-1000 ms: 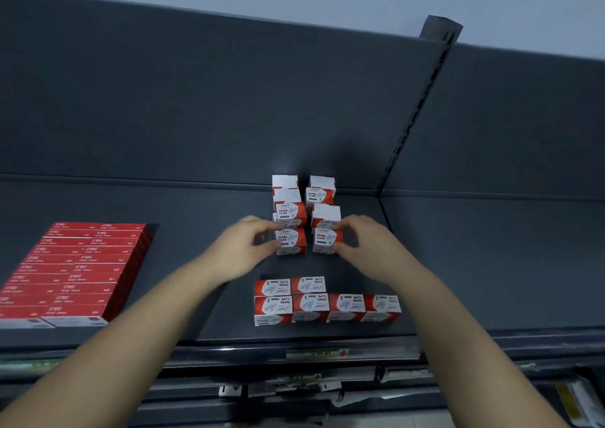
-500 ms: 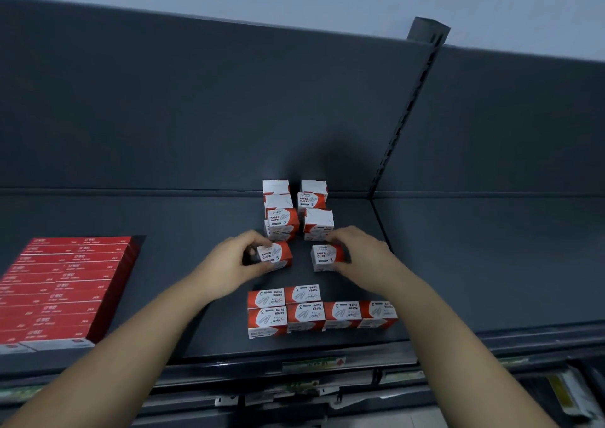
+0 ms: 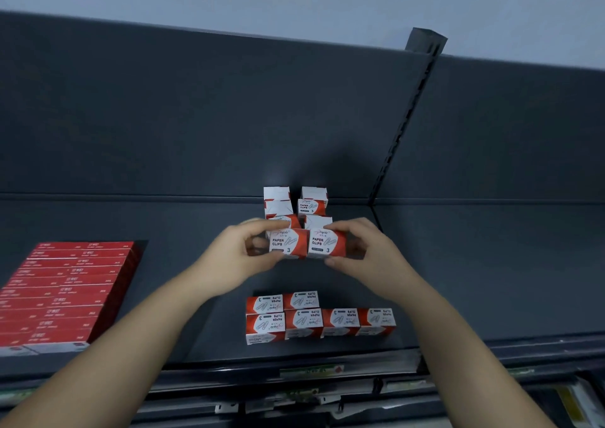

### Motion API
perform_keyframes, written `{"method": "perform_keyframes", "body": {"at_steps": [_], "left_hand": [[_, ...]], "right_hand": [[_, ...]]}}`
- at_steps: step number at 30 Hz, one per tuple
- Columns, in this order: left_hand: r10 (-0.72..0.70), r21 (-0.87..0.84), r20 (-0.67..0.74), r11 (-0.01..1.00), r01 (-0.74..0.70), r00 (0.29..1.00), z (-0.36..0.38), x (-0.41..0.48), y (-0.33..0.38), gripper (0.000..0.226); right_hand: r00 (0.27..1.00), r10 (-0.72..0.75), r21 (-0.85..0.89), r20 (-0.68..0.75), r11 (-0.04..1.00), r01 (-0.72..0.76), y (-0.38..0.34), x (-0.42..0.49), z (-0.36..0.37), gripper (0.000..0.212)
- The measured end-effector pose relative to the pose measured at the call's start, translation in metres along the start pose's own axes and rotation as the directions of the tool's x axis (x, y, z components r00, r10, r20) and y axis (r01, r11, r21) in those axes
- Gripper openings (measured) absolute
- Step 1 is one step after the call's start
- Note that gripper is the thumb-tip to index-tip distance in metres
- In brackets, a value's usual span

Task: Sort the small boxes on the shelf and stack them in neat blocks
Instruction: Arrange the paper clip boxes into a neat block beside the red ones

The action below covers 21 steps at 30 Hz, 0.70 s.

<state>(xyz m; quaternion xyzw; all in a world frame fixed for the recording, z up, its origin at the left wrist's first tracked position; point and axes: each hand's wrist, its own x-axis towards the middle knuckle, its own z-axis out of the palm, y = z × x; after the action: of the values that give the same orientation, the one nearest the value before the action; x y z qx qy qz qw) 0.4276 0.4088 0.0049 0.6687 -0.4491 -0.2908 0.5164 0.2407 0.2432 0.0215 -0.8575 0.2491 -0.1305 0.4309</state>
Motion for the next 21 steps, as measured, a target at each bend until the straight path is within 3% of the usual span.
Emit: {"method": "perform_keyframes", "body": {"at_steps": [8, 13, 21], "left_hand": [[-0.006, -0.277, 0.005, 0.961, 0.007, 1.000, 0.014, 0.000, 0.032, 0.048], [-0.023, -0.362, -0.016, 0.932, 0.016, 1.000, 0.026, -0.003, 0.045, 0.047], [-0.009, -0.394, -0.068, 0.919, -0.018, 0.998, 0.042, -0.008, 0.063, 0.046]], "right_hand": [[0.998, -0.052, 0.335, -0.035, 0.940, 0.060, -0.014, -0.018, -0.024, 0.048], [0.996, -0.081, 0.490, -0.037, 0.867, 0.089, -0.019, -0.027, -0.031, 0.047], [0.992, -0.119, 0.519, -0.052, 0.845, 0.129, -0.018, -0.040, -0.046, 0.052]]}}
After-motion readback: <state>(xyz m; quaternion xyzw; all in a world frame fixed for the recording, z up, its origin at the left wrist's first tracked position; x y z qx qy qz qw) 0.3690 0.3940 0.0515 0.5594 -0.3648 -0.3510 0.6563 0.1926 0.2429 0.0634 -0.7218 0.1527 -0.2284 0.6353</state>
